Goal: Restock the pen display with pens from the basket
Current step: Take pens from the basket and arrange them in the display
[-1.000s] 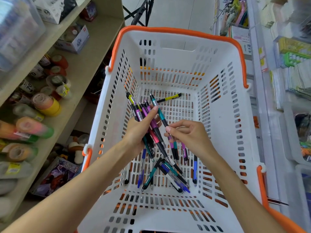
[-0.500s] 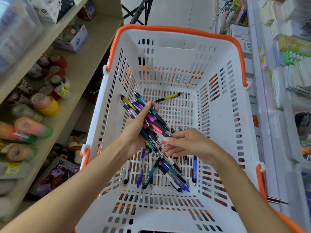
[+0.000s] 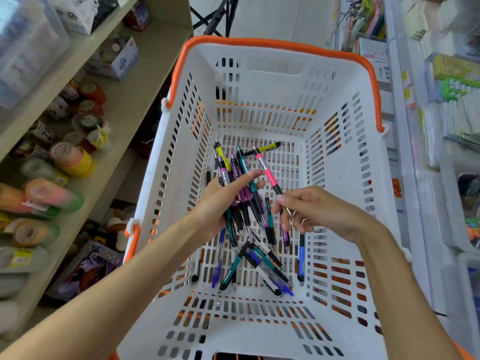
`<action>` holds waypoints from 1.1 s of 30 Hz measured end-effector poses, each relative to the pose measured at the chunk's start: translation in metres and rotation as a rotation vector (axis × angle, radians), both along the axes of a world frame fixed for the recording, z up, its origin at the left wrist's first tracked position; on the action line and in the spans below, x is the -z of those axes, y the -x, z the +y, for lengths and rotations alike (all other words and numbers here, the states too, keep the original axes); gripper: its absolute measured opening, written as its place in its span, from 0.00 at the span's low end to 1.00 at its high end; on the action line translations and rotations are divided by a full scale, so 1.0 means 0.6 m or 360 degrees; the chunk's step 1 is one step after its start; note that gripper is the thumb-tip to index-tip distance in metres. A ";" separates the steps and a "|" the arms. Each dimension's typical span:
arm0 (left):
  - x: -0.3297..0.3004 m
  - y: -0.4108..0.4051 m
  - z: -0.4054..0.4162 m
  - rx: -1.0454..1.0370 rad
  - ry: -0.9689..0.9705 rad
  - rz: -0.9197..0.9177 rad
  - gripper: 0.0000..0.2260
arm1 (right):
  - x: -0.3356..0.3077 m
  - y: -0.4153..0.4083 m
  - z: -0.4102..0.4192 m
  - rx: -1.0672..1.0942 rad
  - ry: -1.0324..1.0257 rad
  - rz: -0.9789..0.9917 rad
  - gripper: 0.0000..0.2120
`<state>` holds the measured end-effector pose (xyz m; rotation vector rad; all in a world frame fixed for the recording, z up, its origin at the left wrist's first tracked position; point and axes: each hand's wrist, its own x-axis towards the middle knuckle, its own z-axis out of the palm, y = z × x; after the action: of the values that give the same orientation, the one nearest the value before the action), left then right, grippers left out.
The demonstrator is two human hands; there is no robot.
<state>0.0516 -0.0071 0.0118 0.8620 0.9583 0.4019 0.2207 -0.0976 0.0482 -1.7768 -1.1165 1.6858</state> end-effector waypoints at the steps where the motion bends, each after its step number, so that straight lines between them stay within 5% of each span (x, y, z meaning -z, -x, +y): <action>1: -0.002 0.001 -0.001 0.0016 -0.0019 -0.0013 0.11 | 0.005 0.006 0.000 -0.0017 0.0004 -0.0058 0.15; 11: -0.003 -0.002 -0.007 0.0000 -0.0094 0.0123 0.13 | 0.020 0.036 -0.002 -0.0202 -0.0110 -0.0327 0.16; 18: 0.001 -0.003 -0.014 0.0326 -0.0355 0.0261 0.16 | 0.008 0.020 -0.007 -0.0449 0.0202 -0.0286 0.22; 21: -0.003 -0.001 -0.016 0.0693 -0.0379 0.0305 0.10 | 0.006 -0.003 -0.005 0.0029 0.0230 -0.0328 0.31; 24: -0.004 0.001 -0.021 0.1131 -0.0280 0.0349 0.14 | 0.015 -0.008 0.008 0.0632 0.0004 -0.0261 0.23; 33: 0.005 0.003 -0.022 0.1257 -0.0153 0.0319 0.18 | 0.021 0.013 0.014 0.0606 -0.0083 0.0026 0.07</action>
<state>0.0495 -0.0204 0.0086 1.3036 0.7080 -0.3251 0.2130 -0.0893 0.0354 -1.8029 -0.7476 1.4266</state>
